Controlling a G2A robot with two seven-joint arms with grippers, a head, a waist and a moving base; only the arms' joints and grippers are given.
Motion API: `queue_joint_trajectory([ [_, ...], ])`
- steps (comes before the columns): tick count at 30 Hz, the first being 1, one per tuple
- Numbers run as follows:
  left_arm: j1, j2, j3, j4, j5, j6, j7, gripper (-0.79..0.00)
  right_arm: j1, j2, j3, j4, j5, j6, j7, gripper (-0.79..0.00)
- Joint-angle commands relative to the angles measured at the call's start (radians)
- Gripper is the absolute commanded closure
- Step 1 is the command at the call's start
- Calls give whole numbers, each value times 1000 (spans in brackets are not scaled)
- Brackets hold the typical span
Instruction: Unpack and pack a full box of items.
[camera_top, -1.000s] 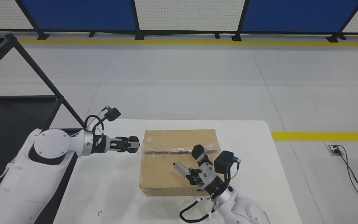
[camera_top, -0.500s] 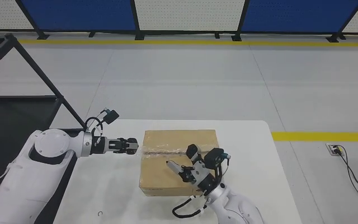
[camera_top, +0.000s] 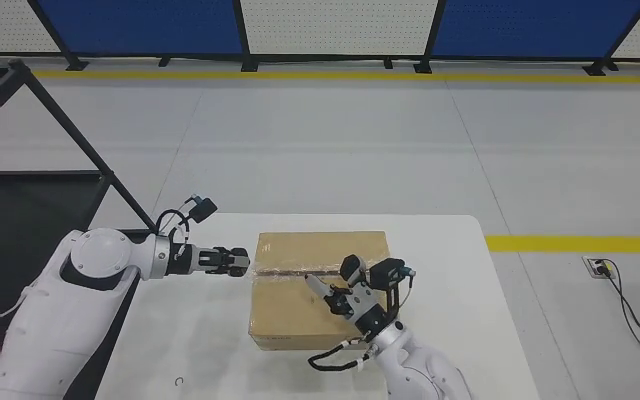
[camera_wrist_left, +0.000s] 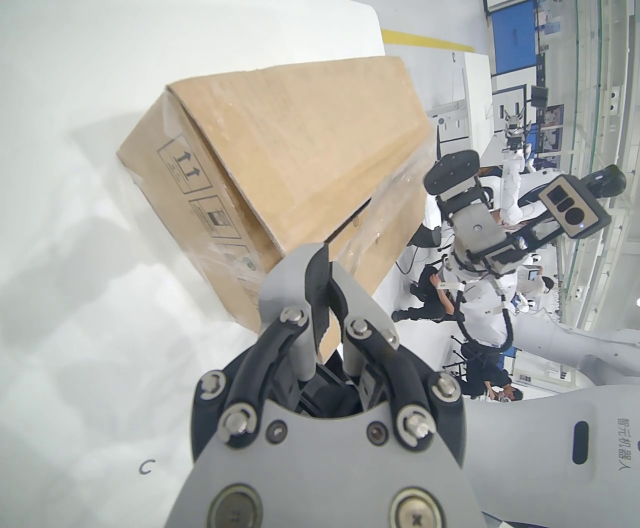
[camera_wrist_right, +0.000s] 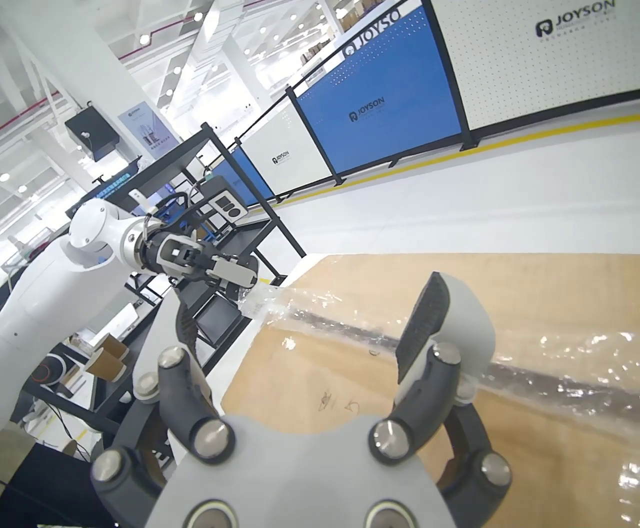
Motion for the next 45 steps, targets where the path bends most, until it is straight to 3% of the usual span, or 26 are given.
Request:
queue_joint_trajectory([
  [1,-1,0,2,6,-1,1,0,0,13,-4,-2,11,24,15,4,-785],
  [25,-58,-25,70,109,-12,5,-2,0,62,-28,-22,85,99,32,7,-785],
  [45,-82,-35,105,125,19,54,-9,0,62,-35,-9,103,107,35,36,-785],
])
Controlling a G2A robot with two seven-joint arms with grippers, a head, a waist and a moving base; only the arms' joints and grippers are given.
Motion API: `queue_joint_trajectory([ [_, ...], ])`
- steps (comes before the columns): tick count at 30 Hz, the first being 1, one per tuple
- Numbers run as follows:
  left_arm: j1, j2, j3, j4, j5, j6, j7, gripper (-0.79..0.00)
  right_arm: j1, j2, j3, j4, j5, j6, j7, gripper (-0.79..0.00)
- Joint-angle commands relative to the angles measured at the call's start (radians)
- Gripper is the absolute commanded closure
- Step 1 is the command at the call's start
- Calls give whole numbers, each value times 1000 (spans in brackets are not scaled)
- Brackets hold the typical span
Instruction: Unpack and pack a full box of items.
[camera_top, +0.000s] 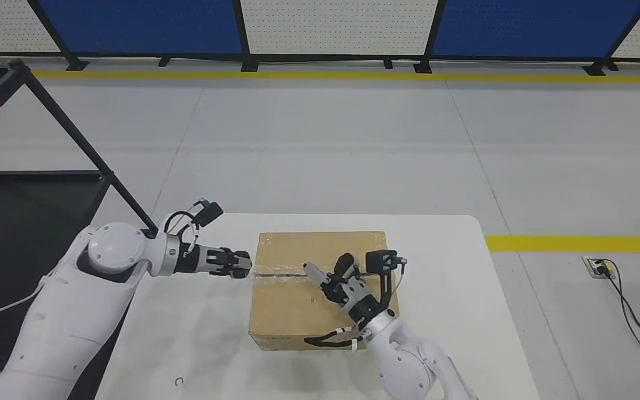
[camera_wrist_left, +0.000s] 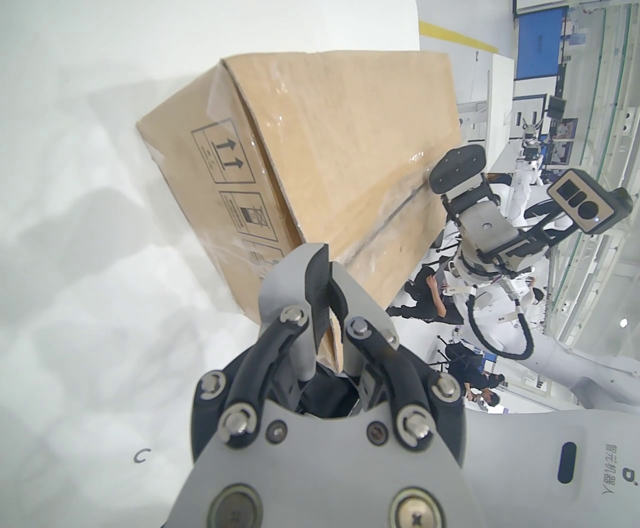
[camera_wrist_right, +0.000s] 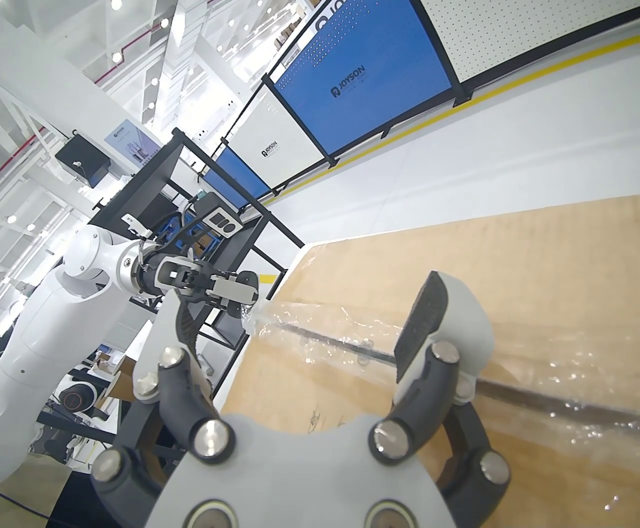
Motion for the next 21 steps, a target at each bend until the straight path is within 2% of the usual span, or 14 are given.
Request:
queue_joint_trajectory([
  [1,-1,-1,4,-1,2,7,-2,0,-1,0,1,1,0,1,1,-785],
  [3,-4,-2,8,0,9,16,-6,0,-1,-1,2,0,2,0,3,-785],
  [5,-6,-3,11,-1,14,23,-4,-37,-1,-1,4,2,2,-2,4,-785],
  [7,-7,-3,13,0,16,27,-4,-111,-2,-2,5,4,4,-3,5,-785],
  [9,-9,-4,15,1,18,35,-5,-289,-2,-3,6,6,4,-5,6,-785],
  [10,-9,-4,16,1,18,37,-5,-323,-2,-3,7,7,4,-6,6,-785],
  [13,-12,-4,18,0,31,47,0,-345,-1,-4,7,8,5,-7,9,-785],
  [15,-12,-3,15,-4,36,55,3,-428,-1,-4,8,9,5,-8,10,-785],
  [16,-13,-2,13,-8,42,60,7,-517,-1,-4,9,9,5,-8,10,-785],
  [18,-11,3,6,-19,56,68,9,-603,0,-5,9,10,5,-10,12,-785],
  [21,-6,13,-20,-45,72,77,19,-653,2,-6,9,12,5,-13,14,-785],
])
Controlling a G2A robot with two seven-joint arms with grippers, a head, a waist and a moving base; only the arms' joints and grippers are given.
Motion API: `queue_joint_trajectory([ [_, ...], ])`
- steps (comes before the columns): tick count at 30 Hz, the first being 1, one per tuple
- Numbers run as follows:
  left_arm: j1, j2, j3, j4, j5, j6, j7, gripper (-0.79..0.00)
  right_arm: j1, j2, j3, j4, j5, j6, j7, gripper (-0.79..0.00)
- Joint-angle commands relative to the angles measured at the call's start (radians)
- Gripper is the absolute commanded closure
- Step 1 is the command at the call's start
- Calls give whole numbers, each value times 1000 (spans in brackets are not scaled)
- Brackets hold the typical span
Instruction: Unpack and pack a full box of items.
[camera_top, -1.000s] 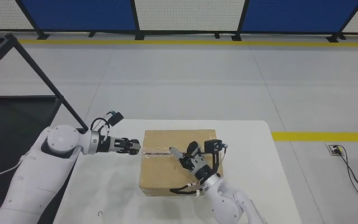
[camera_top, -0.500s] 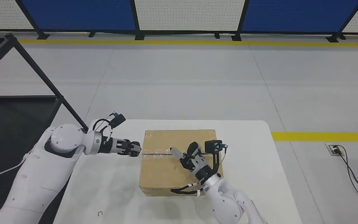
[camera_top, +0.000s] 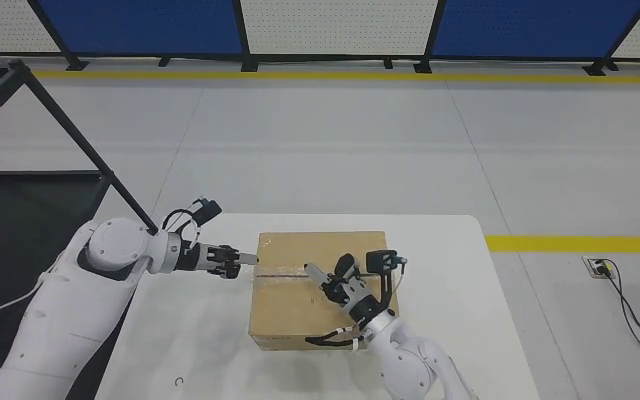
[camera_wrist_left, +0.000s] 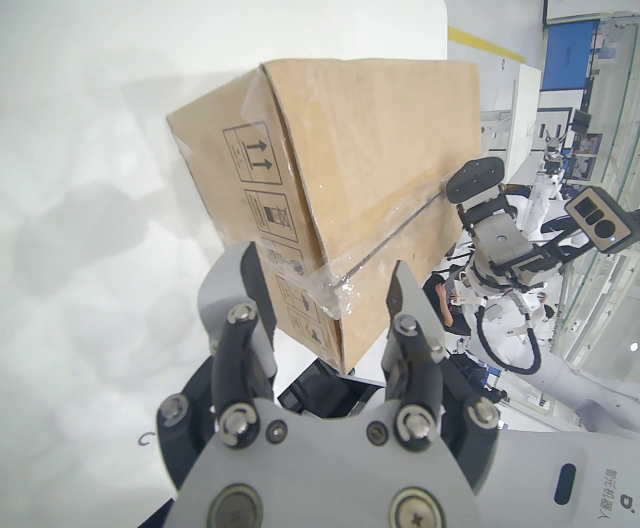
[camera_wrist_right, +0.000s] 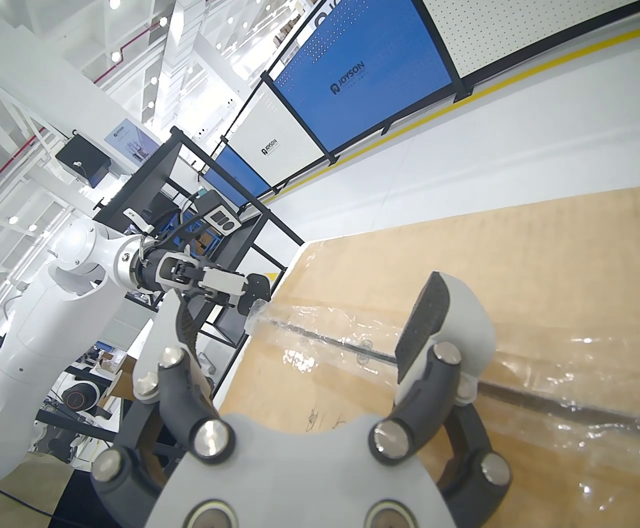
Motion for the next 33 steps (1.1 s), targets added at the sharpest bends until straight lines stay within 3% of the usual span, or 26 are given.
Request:
queue_joint_trajectory([
  [1,5,9,-24,-26,13,4,13,-696,2,-1,0,1,-1,-1,1,-785],
  [5,37,30,-102,-107,-15,-22,75,-785,3,-2,0,3,-1,-6,2,-785],
  [12,157,47,-215,-239,-201,-189,163,-785,1,-3,5,2,0,-10,-1,-785],
  [23,174,47,-220,-246,-220,-206,181,-785,-12,-3,19,-3,2,-9,0,-785],
  [25,192,46,-215,-260,-227,-169,203,-360,-13,-3,20,-3,2,-10,-1,-785],
  [26,196,45,-217,-257,-246,-140,211,-292,-13,-4,21,-3,2,-10,-1,-785],
  [28,205,44,-215,-253,-283,-102,200,0,-14,-4,22,-2,2,-9,0,-785],
  [33,209,36,-198,-209,-383,4,172,0,-12,-5,23,1,3,-9,0,-785],
])
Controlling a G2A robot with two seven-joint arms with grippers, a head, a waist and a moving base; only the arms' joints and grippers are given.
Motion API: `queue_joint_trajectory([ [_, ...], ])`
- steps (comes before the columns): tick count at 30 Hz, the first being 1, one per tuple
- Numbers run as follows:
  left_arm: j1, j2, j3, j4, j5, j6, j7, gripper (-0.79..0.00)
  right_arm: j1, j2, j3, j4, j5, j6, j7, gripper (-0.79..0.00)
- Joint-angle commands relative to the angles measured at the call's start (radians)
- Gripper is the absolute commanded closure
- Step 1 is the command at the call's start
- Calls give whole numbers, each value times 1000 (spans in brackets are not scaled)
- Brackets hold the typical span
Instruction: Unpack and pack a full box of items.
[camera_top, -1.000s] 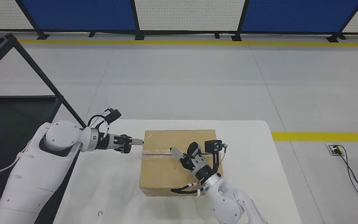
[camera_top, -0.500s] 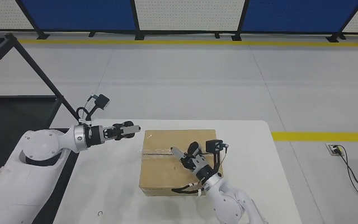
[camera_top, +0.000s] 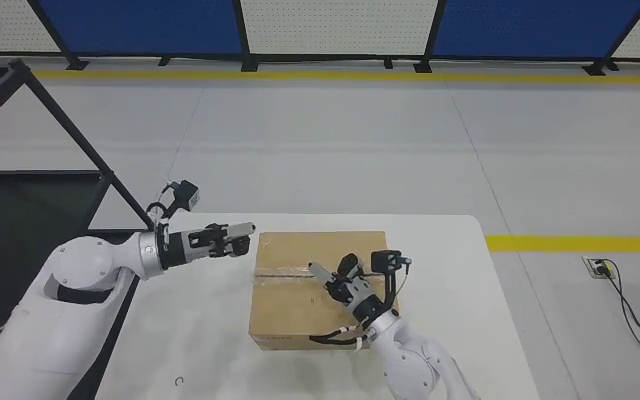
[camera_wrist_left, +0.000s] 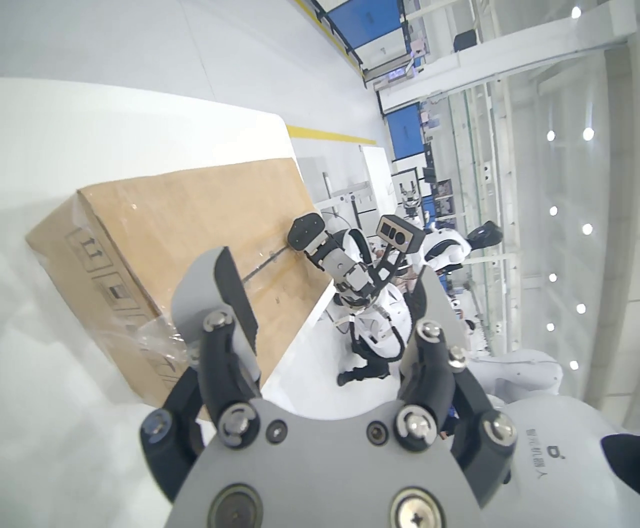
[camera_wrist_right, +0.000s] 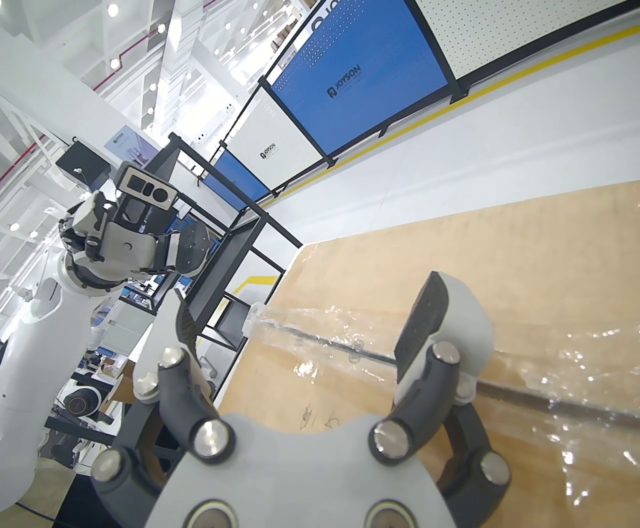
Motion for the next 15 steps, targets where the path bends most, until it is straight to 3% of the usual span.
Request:
queue_joint_trajectory([
  [1,-2,-4,16,17,-31,48,-27,0,1,0,-1,1,0,-2,1,-785],
  [5,-28,-9,59,43,13,151,-52,0,3,-1,0,4,1,-4,2,-785],
  [11,-17,-8,64,35,35,153,-39,0,0,-2,2,3,-3,-5,1,-785],
  [15,5,3,71,5,125,220,-54,0,0,-2,4,4,-2,-7,4,-785],
])
